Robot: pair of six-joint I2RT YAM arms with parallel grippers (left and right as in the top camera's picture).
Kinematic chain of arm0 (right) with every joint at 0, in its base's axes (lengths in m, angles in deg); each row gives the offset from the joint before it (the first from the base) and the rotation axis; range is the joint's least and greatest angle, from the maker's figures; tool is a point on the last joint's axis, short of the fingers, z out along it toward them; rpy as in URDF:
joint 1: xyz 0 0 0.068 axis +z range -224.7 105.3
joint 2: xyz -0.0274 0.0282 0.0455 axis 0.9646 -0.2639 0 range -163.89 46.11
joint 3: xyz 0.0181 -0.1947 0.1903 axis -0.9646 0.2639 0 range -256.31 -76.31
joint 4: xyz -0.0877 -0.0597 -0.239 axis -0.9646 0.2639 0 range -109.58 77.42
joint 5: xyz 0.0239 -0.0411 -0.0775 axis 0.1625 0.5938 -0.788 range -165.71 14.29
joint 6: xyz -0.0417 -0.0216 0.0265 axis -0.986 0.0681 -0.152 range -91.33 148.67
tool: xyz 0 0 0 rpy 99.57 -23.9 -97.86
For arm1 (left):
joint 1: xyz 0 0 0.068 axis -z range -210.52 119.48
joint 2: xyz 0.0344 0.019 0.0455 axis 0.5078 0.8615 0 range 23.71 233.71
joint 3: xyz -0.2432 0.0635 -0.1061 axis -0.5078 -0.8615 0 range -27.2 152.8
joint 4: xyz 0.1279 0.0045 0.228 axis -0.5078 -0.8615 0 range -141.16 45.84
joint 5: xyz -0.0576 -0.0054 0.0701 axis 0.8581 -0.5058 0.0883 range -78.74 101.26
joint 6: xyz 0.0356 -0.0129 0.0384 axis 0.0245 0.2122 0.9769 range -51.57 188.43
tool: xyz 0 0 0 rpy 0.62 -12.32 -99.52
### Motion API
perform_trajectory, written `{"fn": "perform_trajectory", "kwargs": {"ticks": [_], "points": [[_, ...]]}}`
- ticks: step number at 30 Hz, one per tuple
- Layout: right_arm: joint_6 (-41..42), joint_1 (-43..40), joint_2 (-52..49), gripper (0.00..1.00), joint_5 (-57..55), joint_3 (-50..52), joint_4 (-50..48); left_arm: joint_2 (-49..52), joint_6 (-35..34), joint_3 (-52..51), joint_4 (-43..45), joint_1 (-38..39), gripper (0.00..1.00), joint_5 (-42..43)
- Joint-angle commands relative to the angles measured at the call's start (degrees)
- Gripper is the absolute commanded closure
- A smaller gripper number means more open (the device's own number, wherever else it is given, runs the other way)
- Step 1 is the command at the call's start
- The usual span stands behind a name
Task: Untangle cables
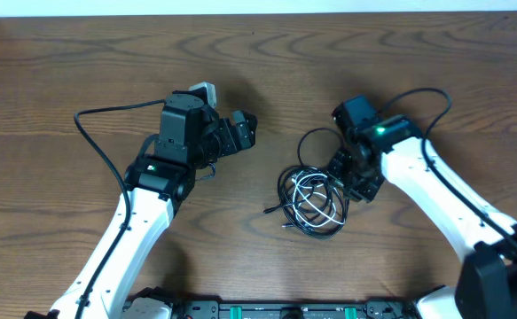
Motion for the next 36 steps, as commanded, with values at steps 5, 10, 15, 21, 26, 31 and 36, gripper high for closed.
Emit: {"fn": "perform_trajectory", "kwargs": {"ticks": [5,10,15,21,26,31,36], "points": [[7.21,1.86,-4.11,0.73,2.78,1.05,-5.14,0.22,0.57,1.42,0.04,0.07,0.03,0.63],[7.19,3.65,-7.30,0.64,3.37,1.09,-8.52,0.22,0.57,1.42,0.02,0.07,0.03,0.63],[7.19,4.04,-9.33,0.64,3.89,1.09,-11.04,0.22,0.57,1.42,0.04,0.07,0.03,0.63],[7.08,4.04,-9.38,0.82,8.33,1.09,-11.21,0.22,0.57,1.42,0.02,0.07,0.03,0.63],[5.38,4.07,-9.38,0.99,9.94,1.09,-11.19,0.22,0.57,1.42,0.02,0.07,0.03,0.63],[0.07,3.28,-8.39,0.99,8.74,0.74,-11.17,0.22,0.55,1.42,0.04,0.09,0.03,0.63],[-2.84,2.03,-2.27,0.99,6.34,-0.39,-10.56,0.22,0.57,1.42,0.02,0.07,0.03,0.63]]}}
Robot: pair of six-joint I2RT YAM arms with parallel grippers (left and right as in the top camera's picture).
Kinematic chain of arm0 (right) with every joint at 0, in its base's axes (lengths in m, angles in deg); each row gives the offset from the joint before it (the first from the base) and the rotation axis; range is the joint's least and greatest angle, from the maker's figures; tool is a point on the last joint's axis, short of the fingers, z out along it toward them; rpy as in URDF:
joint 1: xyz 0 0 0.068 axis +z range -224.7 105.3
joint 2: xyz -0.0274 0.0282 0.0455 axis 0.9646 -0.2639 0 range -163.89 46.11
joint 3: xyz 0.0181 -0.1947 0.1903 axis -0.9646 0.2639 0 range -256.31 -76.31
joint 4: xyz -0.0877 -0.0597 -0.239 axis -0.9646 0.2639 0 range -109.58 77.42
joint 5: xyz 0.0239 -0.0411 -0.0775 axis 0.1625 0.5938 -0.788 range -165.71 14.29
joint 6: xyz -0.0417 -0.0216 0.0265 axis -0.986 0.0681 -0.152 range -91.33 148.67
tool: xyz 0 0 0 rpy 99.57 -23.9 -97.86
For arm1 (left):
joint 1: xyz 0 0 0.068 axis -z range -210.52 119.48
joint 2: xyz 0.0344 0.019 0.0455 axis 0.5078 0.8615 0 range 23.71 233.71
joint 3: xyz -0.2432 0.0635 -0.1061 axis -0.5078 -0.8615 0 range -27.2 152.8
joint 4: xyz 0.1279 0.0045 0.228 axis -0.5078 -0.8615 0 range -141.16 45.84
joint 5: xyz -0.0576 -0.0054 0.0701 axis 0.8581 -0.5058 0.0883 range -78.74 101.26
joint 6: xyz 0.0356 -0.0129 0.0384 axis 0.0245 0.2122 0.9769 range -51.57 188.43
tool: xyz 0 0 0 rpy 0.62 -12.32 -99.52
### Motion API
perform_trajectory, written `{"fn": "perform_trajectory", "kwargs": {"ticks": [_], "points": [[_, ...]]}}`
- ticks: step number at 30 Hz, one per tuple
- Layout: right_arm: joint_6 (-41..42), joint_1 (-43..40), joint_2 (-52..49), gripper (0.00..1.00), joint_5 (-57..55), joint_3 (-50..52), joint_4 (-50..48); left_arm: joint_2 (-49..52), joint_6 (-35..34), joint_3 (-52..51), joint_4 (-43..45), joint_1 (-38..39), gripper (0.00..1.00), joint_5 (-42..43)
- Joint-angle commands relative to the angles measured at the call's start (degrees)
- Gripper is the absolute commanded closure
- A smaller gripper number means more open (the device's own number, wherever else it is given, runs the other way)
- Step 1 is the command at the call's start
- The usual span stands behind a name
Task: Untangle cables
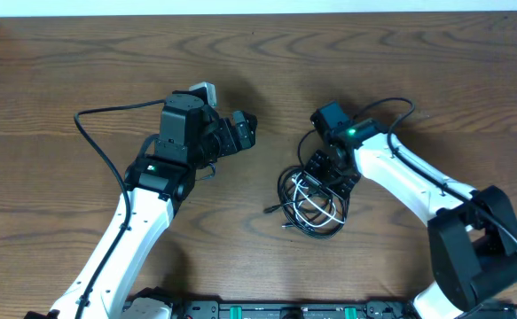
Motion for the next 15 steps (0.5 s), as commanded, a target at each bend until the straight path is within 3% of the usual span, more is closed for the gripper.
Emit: {"fn": "perform_trajectory", "kwargs": {"ticks": [1,8,15], "points": [[-4.59,-0.90,8.98,0.99,-4.42,-1.38,-0.07,0.22,0.57,1.42,0.04,0.09,0.03,0.63],[-9.22,-0.70,18.82,0.99,-6.47,-1.38,0.04,0.22,0.57,1.42,0.04,0.07,0.03,0.63],[-15.80,3.04,17.55,0.97,-6.49,-1.36,-5.09,0.22,0.57,1.42,0.02,0.09,0.03,0.63]]}}
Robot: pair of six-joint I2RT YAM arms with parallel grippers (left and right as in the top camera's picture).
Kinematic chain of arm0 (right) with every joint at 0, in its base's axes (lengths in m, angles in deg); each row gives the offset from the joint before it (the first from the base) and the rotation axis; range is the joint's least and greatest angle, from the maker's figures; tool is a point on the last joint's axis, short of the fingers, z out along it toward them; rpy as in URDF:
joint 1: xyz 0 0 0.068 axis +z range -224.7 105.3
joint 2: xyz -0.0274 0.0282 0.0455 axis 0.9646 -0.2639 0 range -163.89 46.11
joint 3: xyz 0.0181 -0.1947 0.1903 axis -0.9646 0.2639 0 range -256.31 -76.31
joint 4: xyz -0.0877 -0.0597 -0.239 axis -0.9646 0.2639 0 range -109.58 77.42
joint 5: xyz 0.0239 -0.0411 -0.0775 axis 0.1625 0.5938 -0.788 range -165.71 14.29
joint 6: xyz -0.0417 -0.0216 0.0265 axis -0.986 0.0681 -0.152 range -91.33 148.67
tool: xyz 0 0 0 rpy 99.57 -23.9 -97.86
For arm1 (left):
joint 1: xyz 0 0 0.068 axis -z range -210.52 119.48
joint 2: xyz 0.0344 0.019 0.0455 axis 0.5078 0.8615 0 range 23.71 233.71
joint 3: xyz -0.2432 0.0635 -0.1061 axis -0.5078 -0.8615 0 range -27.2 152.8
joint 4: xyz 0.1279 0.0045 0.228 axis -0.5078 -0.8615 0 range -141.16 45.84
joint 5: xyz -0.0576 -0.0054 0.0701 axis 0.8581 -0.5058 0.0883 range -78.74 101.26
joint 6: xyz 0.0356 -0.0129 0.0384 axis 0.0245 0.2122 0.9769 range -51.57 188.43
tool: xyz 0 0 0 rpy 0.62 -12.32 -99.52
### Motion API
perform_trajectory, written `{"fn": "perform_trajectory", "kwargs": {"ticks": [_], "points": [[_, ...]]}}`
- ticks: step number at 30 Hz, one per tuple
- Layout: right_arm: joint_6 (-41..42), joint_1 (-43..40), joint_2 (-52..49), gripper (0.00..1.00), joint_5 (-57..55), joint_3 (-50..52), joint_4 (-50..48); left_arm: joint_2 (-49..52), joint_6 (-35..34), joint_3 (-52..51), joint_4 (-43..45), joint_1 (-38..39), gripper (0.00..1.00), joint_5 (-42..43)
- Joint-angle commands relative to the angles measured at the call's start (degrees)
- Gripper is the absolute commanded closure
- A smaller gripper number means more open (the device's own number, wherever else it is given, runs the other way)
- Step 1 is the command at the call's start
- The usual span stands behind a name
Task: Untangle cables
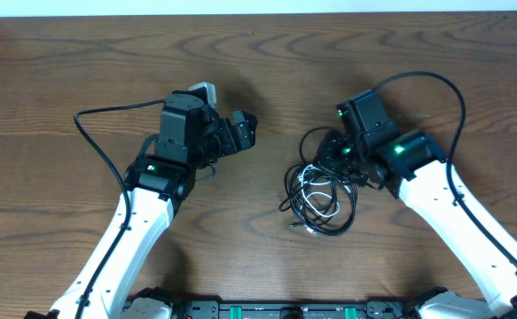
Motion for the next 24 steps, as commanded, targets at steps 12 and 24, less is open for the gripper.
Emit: {"fn": "perform_trajectory", "kwargs": {"ticks": [12,24], "points": [[-1.53,4.55,-6.34,0.47,-12.72,-0.79,1.70,0.22,0.55,1.42,0.07,0.07,0.03,0.63],[9.42,0.83,-10.27,0.58,-5.40,1.99,2.80,0.22,0.52,1.42,0.07,0.07,0.03,0.63]]}}
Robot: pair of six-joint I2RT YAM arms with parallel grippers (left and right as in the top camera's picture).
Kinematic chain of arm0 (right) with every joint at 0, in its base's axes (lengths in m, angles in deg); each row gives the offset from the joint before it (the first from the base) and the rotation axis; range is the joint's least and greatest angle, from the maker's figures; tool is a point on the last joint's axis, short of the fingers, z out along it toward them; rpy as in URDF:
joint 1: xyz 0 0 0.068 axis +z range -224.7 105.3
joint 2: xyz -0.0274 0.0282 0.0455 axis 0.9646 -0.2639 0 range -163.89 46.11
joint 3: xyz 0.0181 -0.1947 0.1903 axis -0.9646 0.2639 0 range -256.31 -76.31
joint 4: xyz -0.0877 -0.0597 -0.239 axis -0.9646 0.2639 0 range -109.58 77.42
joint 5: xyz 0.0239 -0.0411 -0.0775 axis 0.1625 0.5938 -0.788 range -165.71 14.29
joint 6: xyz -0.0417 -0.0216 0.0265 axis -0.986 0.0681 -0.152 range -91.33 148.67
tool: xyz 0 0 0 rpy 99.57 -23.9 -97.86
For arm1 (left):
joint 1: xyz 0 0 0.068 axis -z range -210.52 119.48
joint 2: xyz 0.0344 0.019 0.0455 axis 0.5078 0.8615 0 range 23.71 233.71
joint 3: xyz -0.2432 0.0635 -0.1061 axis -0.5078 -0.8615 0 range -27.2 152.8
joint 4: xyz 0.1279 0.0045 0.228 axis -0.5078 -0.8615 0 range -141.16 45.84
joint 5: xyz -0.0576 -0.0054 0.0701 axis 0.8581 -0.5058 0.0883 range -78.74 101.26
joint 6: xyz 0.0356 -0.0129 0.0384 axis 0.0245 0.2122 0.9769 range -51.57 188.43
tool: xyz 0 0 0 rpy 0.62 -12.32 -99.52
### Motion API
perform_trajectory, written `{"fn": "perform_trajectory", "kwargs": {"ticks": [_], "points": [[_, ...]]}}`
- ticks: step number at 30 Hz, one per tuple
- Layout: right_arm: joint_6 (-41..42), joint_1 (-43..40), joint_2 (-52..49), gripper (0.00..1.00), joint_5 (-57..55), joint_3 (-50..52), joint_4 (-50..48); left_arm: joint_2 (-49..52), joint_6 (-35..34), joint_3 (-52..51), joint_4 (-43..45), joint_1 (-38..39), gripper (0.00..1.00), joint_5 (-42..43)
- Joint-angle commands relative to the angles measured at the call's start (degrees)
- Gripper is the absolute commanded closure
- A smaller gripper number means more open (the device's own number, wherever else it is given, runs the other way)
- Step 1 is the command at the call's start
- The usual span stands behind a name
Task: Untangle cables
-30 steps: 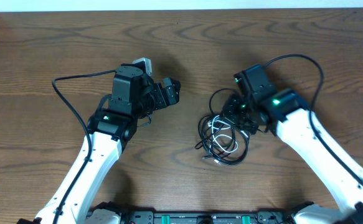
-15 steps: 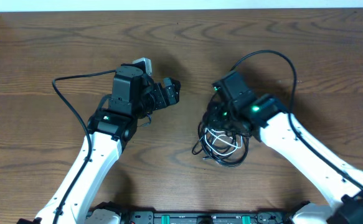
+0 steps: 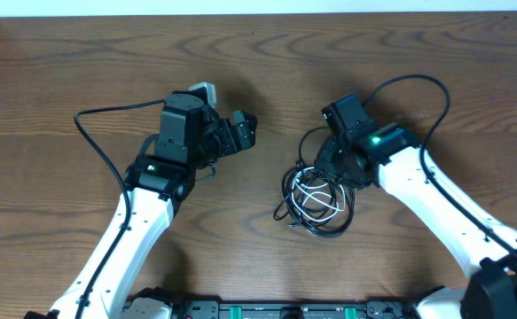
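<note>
A tangled bundle of black and white cables (image 3: 316,199) lies on the wooden table (image 3: 81,53) right of centre. My right gripper (image 3: 327,165) reaches down into the bundle's upper edge; its fingers are hidden among the black loops, so their state does not show. My left gripper (image 3: 247,124) hovers left of the bundle, apart from it, with nothing visible between its fingers; the jaws look closed together, though the view is too small to be sure.
A thin black lead (image 3: 94,133) runs from the left arm across the table's left side. The right arm's own cable (image 3: 418,84) arcs above its wrist. The arm bases sit along the front edge (image 3: 267,310).
The right arm has shifted left and rotated, its wrist now closer over the bundle's top. The bundle sits slightly further left. The left arm has not moved.
The right gripper stood at the bundle's right edge, then pushed further left over it. After that it had pulled back right with the bundle dragged slightly along. Now it is at the bundle's top again. The left arm stayed still throughout.
</note>
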Motion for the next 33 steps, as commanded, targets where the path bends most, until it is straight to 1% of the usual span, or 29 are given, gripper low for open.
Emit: {"fn": "perform_trajectory", "kwargs": {"ticks": [1,3,7,9,13,18,21,23,24,26,28,30,31,33], "points": [[2.84,1.03,-3.78,0.58,4.24,1.60,0.02,0.22,0.57,1.42,0.04,0.07,0.03,0.63],[3.13,1.64,-5.81,0.58,4.28,1.62,0.07,0.22,0.57,1.42,0.04,0.07,0.03,0.63],[7.45,2.01,-9.62,0.56,4.52,1.62,1.25,0.22,0.57,1.42,0.04,0.07,0.03,0.63],[8.37,1.99,-11.65,0.56,5.42,1.62,1.36,0.22,0.57,1.42,0.04,0.07,0.03,0.63],[8.37,2.01,-15.34,0.56,5.97,1.62,1.31,0.22,0.57,1.42,0.04,0.07,0.03,0.63],[8.39,2.01,-17.27,0.56,5.81,1.62,-0.50,0.22,0.57,1.42,0.04,0.07,0.03,0.63],[8.26,1.57,-16.87,0.63,9.35,1.60,-2.08,0.22,0.57,1.42,0.02,0.07,0.03,0.63],[6.60,1.03,-16.11,0.76,10.29,1.60,-1.88,0.22,0.57,1.42,0.04,0.07,0.03,0.63],[5.99,0.70,-15.47,0.78,10.25,1.60,-1.53,0.22,0.57,1.42,0.02,0.07,0.03,0.63],[5.55,-0.07,-13.31,0.75,10.19,1.60,-0.74,0.22,0.57,1.42,0.04,0.07,0.03,0.63],[5.55,-0.68,-10.58,0.67,9.86,1.60,-0.55,0.22,0.57,1.42,0.02,0.07,0.03,0.63],[5.95,-0.85,-8.70,0.50,8.28,1.60,-0.63,0.22,0.55,1.42,0.04,0.07,0.03,0.63],[6.84,-0.85,-8.07,0.45,6.84,1.60,-0.74,0.22,0.55,1.42,0.04,0.07,0.03,0.63],[8.44,-0.85,-8.00,0.44,6.03,1.62,-1.27,0.22,0.57,1.42,0.04,0.07,0.03,0.63]]}}
